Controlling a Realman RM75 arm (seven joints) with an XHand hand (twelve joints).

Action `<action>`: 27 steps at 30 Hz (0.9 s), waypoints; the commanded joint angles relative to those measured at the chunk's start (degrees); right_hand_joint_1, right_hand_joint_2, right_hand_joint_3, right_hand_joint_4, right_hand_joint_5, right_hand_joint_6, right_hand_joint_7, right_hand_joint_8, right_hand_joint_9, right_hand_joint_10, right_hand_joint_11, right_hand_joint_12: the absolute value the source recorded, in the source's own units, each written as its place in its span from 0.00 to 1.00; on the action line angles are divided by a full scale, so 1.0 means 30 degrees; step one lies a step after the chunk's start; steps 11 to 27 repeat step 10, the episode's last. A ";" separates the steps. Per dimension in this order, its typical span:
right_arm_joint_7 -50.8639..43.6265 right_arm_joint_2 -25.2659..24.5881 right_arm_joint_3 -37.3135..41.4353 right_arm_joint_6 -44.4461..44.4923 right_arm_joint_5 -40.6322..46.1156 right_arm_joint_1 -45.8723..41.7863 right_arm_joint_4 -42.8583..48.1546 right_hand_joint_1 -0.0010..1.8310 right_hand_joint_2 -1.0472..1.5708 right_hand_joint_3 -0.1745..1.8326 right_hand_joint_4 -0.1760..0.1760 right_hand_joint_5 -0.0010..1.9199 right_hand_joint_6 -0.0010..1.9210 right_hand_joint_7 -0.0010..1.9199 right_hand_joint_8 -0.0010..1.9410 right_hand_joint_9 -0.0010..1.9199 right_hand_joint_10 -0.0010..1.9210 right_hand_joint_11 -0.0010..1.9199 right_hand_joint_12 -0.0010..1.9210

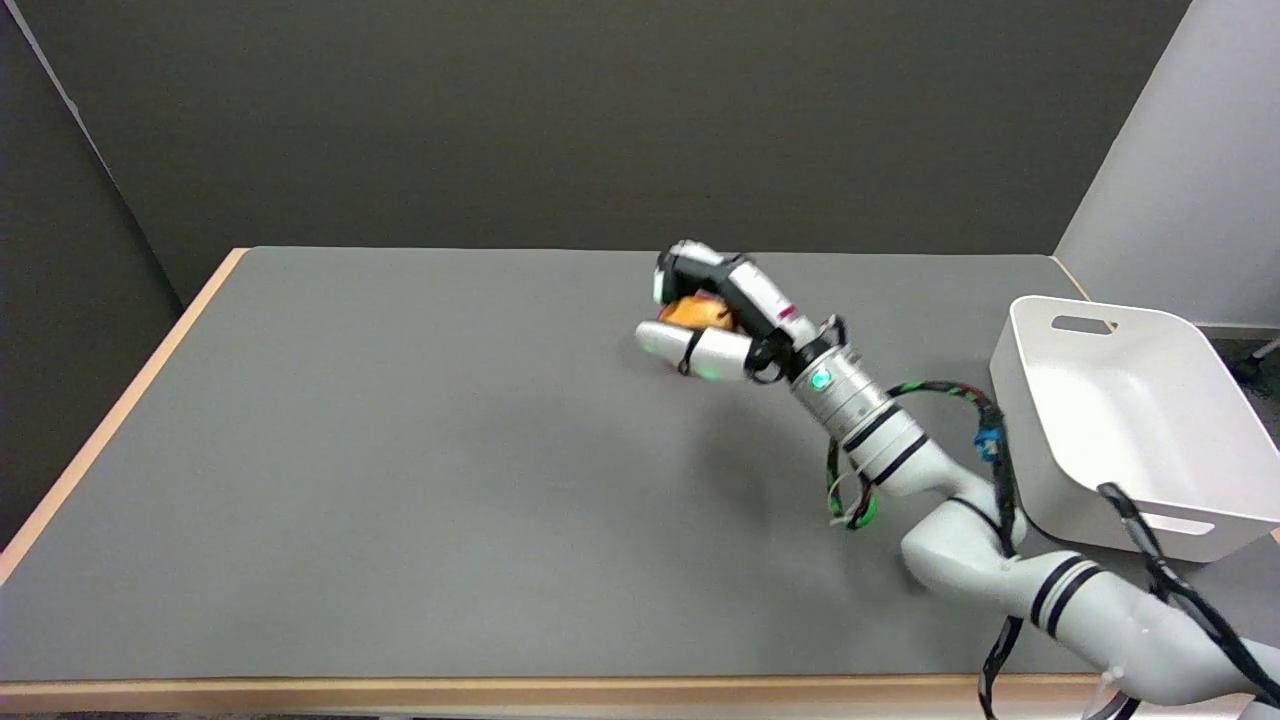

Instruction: Pick up the yellow pear.

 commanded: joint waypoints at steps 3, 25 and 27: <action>-0.7291 0.2658 0.7487 -0.1820 0.0002 -0.1724 0.5949 0.66 0.95 0.13 0.00 0.25 0.99 0.11 1.00 0.18 1.00 0.00 1.00; -0.9065 0.3500 1.1161 -0.4433 -0.0028 -0.2489 0.6393 0.66 0.94 0.14 0.00 0.25 0.99 0.11 1.00 0.18 1.00 0.00 1.00; -0.9065 0.3500 1.1161 -0.4433 -0.0028 -0.2489 0.6393 0.66 0.94 0.14 0.00 0.25 0.99 0.11 1.00 0.18 1.00 0.00 1.00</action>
